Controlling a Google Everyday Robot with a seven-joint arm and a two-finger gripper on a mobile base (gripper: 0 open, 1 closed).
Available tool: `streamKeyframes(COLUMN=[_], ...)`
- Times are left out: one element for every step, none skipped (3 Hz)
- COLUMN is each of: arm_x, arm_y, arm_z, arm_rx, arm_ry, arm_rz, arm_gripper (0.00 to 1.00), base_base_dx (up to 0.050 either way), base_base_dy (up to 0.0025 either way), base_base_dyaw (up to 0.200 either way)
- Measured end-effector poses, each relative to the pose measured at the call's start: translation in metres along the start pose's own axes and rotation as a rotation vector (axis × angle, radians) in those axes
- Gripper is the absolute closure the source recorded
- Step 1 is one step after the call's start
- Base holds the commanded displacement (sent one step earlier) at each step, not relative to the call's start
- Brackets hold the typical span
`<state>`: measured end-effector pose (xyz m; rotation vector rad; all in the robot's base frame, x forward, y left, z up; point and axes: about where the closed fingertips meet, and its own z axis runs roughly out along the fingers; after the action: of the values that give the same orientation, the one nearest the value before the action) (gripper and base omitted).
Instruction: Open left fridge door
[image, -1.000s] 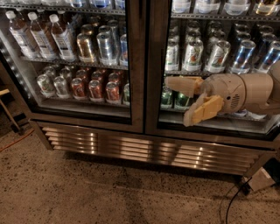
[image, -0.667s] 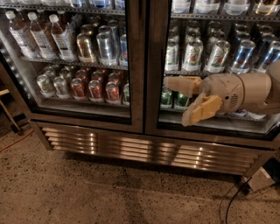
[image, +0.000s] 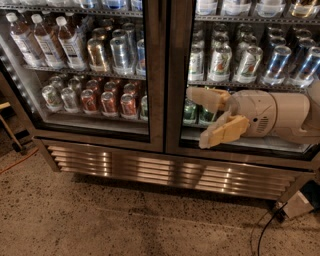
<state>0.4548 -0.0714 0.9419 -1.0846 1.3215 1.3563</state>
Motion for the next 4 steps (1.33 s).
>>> streamKeyframes(arm_x=[-0.002, -0.002, -0.001, -0.003], arm_y=[0.002, 0.002, 0.006, 0.016], arm_z=[0.006, 0.007, 0.006, 0.006], arm_rx=[0.05, 0.054, 0.063, 0.061], arm_ry=[-0.032, -0.033, -0.03, -0.049], arm_rz=[-0.049, -0.057, -0.114, -0.306], arm_gripper=[0.0, 0.0, 0.0, 0.0], base_base_dx=[0.0, 0.0, 0.0, 0.0], base_base_dy=[0.0, 0.0, 0.0, 0.0], base_base_dyaw=[0.0, 0.0, 0.0, 0.0])
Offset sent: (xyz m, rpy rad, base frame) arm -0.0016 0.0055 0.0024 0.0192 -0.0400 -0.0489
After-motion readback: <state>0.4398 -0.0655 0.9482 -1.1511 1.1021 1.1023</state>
